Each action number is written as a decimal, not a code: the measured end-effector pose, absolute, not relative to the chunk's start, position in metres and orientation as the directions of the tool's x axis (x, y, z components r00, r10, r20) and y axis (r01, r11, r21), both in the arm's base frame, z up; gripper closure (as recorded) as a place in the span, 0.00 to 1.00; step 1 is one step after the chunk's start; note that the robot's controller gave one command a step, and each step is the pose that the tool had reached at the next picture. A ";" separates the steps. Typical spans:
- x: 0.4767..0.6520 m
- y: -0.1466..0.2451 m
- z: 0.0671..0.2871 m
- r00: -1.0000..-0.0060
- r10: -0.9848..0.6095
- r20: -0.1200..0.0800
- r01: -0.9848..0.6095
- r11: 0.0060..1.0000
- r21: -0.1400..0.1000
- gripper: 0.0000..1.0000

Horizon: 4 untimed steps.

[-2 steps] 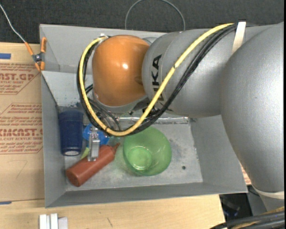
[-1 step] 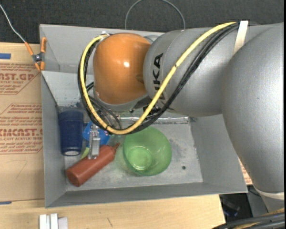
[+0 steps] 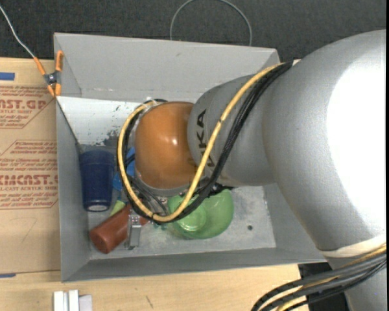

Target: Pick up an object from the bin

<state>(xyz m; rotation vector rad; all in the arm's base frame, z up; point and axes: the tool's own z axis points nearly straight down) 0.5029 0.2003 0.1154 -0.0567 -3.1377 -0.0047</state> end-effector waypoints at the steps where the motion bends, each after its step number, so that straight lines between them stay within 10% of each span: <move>1: 0.527 0.190 0.111 -1.000 0.026 0.002 0.026 1.000 0.003 1.00; 4: 0.527 0.190 0.111 -1.000 0.026 0.002 0.026 1.000 0.004 1.00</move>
Offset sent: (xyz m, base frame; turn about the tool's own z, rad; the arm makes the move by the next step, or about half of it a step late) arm 0.0000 0.0000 0.0000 0.0000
